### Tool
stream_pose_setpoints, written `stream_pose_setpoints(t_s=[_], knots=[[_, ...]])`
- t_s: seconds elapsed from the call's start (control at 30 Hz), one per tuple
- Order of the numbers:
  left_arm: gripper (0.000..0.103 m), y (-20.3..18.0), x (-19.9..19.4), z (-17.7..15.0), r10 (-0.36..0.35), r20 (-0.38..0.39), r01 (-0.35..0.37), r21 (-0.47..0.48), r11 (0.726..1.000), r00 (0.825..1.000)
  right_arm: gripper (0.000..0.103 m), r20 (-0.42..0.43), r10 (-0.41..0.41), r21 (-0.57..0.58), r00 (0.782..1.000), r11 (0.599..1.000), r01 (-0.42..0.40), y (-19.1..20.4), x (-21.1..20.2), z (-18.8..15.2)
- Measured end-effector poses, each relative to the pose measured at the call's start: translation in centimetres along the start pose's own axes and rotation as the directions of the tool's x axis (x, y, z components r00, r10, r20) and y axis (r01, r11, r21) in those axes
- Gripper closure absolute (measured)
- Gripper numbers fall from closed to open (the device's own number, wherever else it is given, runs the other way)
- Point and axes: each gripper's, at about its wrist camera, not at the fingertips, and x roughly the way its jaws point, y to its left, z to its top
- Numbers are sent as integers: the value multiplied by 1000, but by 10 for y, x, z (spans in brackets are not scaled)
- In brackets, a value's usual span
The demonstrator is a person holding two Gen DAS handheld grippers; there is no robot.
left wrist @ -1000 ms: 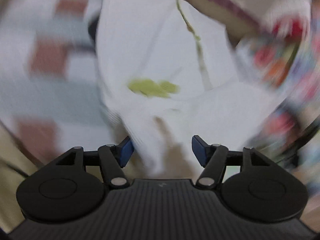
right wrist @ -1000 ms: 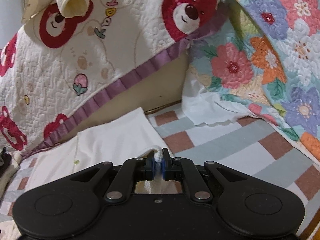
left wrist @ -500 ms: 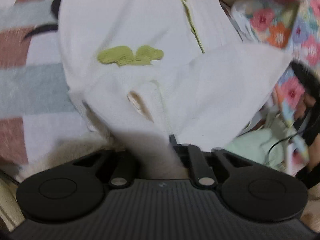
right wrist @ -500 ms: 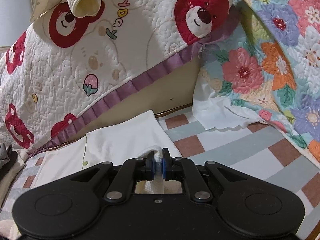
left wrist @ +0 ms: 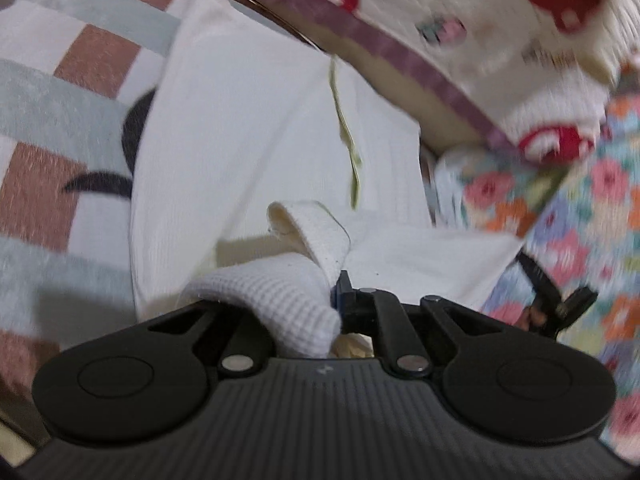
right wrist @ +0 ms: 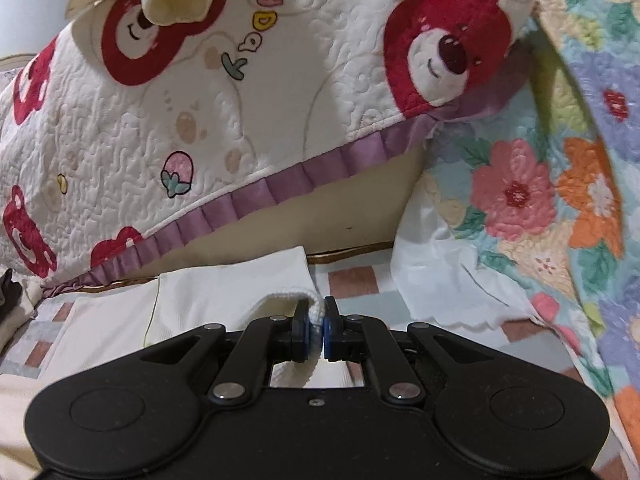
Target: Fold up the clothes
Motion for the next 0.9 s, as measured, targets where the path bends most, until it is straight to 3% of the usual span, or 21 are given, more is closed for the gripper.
stream_pose_setpoints(t_s=[0.1, 0.27, 0.43, 0.57, 0.7, 0.9], knots=[[95, 22, 19, 27, -8, 4, 8, -117, 993, 1000, 96, -63, 12, 9, 998, 1000, -12, -1, 35, 16], [95, 50, 54, 64, 50, 7, -47, -232, 972, 999, 97, -203, 27, 139, 979, 990, 1, -7, 117, 36], [95, 63, 70, 81, 21, 40, -6, -335, 942, 999, 97, -268, -5, 71, 963, 997, 25, 13, 163, 48], [95, 56, 63, 88, -10, 64, 29, -304, 952, 998, 97, -275, -18, 26, 961, 999, 27, 18, 169, 56], [95, 50, 55, 101, 34, 83, -8, -294, 956, 996, 97, -295, -14, 73, 955, 997, 37, 9, 174, 61], [95, 42, 82, 136, 99, 27, -88, -272, 958, 995, 97, -345, -38, 141, 938, 986, 92, 3, 196, 63]])
